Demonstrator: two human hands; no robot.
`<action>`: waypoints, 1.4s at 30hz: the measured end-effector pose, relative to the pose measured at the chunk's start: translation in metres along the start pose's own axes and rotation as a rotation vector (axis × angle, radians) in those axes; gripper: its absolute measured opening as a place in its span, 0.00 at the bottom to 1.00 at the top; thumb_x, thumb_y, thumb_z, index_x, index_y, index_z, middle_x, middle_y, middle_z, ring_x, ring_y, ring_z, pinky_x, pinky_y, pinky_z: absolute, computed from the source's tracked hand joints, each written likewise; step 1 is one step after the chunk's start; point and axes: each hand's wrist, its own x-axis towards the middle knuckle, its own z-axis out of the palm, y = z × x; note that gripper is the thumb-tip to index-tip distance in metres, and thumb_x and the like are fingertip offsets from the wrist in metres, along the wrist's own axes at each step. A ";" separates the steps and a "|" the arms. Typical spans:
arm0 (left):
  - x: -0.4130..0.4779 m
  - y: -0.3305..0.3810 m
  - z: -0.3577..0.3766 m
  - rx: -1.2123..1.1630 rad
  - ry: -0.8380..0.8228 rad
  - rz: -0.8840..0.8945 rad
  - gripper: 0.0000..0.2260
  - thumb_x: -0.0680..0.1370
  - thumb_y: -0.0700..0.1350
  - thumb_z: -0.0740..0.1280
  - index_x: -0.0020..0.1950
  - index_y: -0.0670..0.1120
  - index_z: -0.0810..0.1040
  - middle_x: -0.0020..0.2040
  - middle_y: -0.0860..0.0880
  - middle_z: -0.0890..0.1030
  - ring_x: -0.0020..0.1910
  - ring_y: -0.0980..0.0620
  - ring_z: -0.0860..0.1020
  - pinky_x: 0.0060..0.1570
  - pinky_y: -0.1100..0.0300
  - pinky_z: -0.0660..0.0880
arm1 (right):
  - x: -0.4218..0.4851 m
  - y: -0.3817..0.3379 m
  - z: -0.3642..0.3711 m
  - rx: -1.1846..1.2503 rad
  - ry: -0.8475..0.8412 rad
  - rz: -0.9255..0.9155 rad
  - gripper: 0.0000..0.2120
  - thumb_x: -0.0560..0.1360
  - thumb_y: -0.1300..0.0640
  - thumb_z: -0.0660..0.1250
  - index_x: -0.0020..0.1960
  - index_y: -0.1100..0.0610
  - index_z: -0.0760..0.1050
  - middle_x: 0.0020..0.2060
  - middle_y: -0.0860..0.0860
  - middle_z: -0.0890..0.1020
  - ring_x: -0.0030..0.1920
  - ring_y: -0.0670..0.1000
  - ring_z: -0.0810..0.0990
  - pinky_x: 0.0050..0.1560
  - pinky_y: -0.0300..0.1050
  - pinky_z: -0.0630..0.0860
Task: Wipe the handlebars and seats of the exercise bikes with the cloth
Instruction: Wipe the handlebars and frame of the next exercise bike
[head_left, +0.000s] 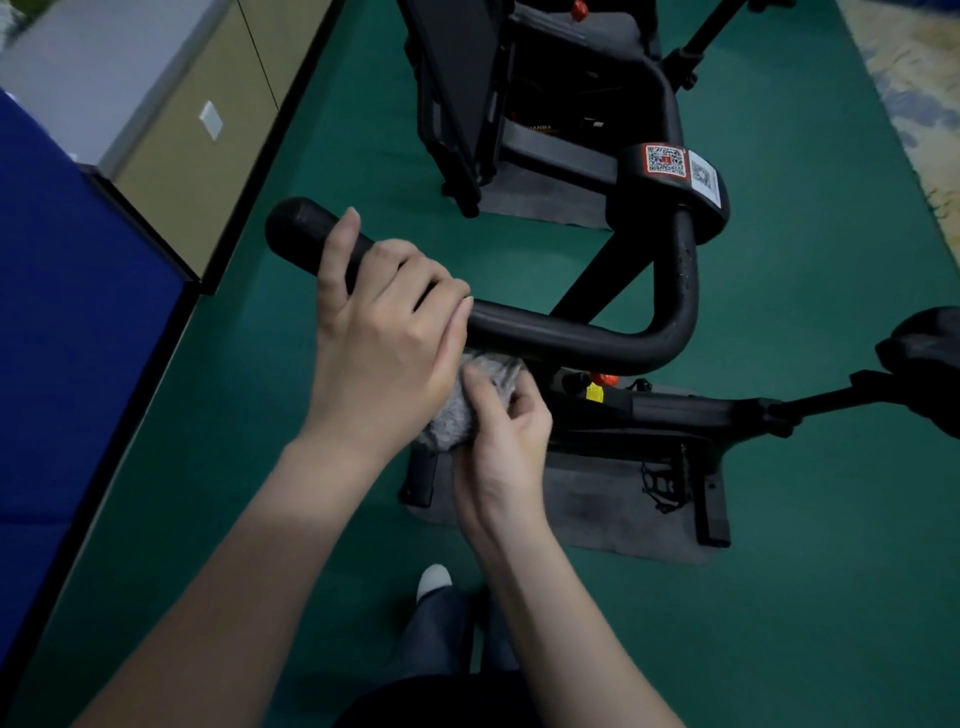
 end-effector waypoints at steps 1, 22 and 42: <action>0.000 -0.001 0.000 -0.002 -0.002 0.005 0.11 0.81 0.46 0.60 0.48 0.45 0.82 0.46 0.50 0.81 0.54 0.45 0.77 0.72 0.49 0.47 | 0.000 0.001 0.003 0.000 -0.026 0.020 0.04 0.76 0.70 0.63 0.48 0.64 0.71 0.42 0.59 0.78 0.44 0.54 0.74 0.49 0.49 0.73; 0.003 0.021 0.004 -0.130 0.037 0.028 0.11 0.81 0.46 0.61 0.54 0.43 0.82 0.51 0.47 0.81 0.56 0.46 0.77 0.74 0.47 0.49 | 0.010 -0.030 -0.026 0.133 0.073 -0.014 0.10 0.74 0.75 0.61 0.49 0.63 0.73 0.41 0.58 0.80 0.41 0.53 0.80 0.47 0.46 0.78; 0.002 0.055 0.029 -0.191 -0.013 -0.007 0.13 0.80 0.51 0.61 0.54 0.46 0.82 0.48 0.51 0.82 0.50 0.48 0.79 0.64 0.51 0.62 | 0.018 -0.054 -0.071 -0.011 0.295 -0.202 0.09 0.75 0.72 0.63 0.53 0.64 0.76 0.44 0.55 0.82 0.44 0.52 0.80 0.49 0.43 0.79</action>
